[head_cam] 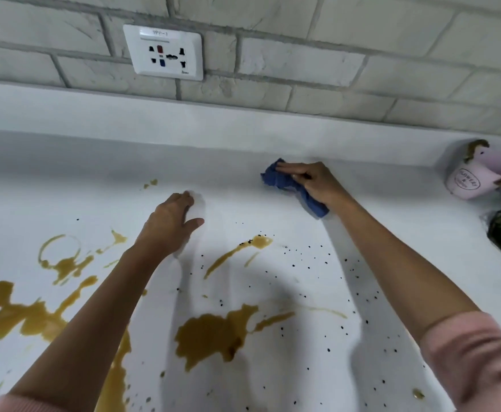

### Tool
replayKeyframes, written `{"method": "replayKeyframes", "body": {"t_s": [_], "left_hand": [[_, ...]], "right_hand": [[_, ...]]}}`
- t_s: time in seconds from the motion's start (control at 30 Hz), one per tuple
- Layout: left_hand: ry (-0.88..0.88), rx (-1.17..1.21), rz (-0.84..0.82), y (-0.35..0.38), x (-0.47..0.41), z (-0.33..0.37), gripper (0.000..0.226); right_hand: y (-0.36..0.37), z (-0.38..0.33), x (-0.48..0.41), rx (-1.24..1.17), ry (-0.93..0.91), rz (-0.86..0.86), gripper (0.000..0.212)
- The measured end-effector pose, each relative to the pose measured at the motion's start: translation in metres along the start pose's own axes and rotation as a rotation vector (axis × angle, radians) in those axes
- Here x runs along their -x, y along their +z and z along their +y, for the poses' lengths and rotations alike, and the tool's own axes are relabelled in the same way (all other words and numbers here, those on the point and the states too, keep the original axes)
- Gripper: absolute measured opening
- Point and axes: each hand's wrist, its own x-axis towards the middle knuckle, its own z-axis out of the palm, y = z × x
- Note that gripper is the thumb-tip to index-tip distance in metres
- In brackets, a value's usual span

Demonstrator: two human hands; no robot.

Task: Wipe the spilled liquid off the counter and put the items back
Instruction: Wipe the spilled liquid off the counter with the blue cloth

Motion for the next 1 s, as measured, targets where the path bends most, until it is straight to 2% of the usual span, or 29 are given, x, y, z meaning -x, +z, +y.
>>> {"method": "replayKeyframes", "body": {"t_s": [0.1, 0.23, 0.4, 0.53, 0.63, 0.73, 0.87, 0.93, 1.0], "left_hand": [[0.0, 0.005, 0.006, 0.002, 0.002, 0.001, 0.046], [0.007, 0.015, 0.013, 0.003, 0.003, 0.002, 0.044], [-0.004, -0.016, 0.003, 0.004, 0.004, 0.007, 0.044], [-0.013, -0.027, -0.017, 0.003, 0.004, 0.011, 0.044], [0.044, 0.019, 0.005, 0.006, 0.008, 0.017, 0.044], [0.116, 0.043, 0.044, 0.01, 0.01, 0.026, 0.04], [0.106, 0.054, 0.005, 0.016, 0.007, 0.026, 0.044], [0.101, 0.097, 0.008, 0.021, 0.009, 0.022, 0.043], [0.097, 0.127, 0.028, 0.023, 0.009, 0.02, 0.043]], "right_hand": [[0.024, 0.007, -0.001, 0.182, -0.078, 0.093, 0.036], [0.056, -0.01, 0.023, 0.245, -0.2, 0.048, 0.036], [0.088, -0.035, 0.087, 0.141, -0.207, -0.066, 0.053], [0.086, -0.056, 0.113, -0.069, -0.169, -0.161, 0.047], [0.05, -0.062, 0.121, -0.274, -0.077, -0.034, 0.045], [-0.008, -0.041, 0.133, -0.332, -0.025, 0.186, 0.04], [-0.072, 0.017, 0.161, -0.287, 0.211, 0.447, 0.037], [-0.082, 0.047, 0.18, -0.218, 0.346, 0.481, 0.037], [-0.077, 0.067, 0.193, -0.037, 0.399, 0.469, 0.039]]}}
